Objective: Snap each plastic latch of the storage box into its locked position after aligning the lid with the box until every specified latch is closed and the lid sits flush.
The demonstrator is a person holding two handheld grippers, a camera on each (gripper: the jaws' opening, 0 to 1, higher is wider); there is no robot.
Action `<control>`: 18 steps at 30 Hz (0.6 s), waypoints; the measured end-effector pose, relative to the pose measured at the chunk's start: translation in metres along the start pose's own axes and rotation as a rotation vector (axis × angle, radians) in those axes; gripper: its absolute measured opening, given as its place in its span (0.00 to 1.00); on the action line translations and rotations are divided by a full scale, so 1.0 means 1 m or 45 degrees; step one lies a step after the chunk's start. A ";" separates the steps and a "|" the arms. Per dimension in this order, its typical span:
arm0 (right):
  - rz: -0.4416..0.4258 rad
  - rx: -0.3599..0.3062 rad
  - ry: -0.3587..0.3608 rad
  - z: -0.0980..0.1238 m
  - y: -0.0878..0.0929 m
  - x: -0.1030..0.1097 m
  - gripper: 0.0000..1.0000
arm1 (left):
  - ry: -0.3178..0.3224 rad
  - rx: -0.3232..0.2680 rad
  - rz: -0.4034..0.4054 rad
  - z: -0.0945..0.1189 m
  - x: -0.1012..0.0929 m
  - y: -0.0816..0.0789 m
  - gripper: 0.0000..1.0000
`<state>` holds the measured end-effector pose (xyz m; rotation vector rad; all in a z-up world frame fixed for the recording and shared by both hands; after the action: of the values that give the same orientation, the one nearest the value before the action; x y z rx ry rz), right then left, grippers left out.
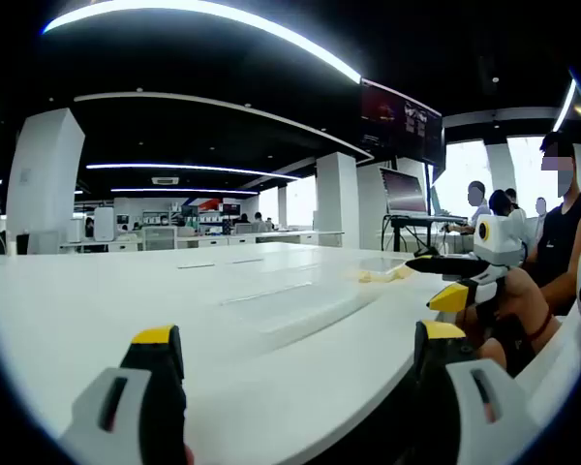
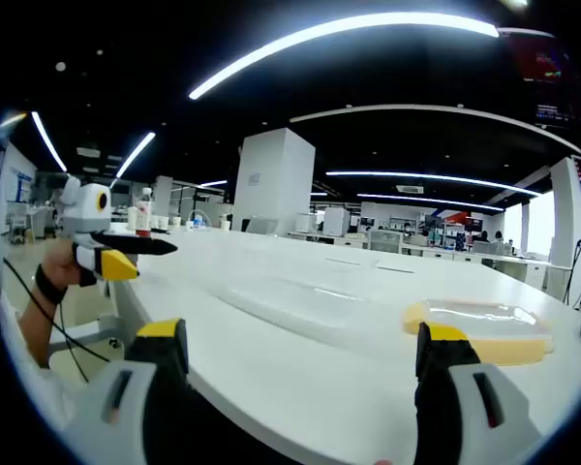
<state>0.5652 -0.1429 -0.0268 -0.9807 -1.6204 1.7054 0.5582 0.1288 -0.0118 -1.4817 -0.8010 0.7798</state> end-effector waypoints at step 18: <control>0.007 0.015 -0.044 0.002 0.002 0.002 0.99 | 0.001 -0.010 -0.010 0.131 -0.087 0.059 0.98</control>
<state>0.5632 -0.1427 -0.0289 -0.9556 -1.6290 1.7421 0.4032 0.1228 -0.0770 -1.4849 -0.8097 0.7714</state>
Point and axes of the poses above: the point that each gripper's makers call its tool centre point, and the gripper's own axes: z roughly backward along the fingers, x roughly to its left, y roughly out of its underside, the point moved 6 cm from there along z, roughly backward along the fingers, and after that the axes turned 3 degrees about -x, right-handed, at the moved point
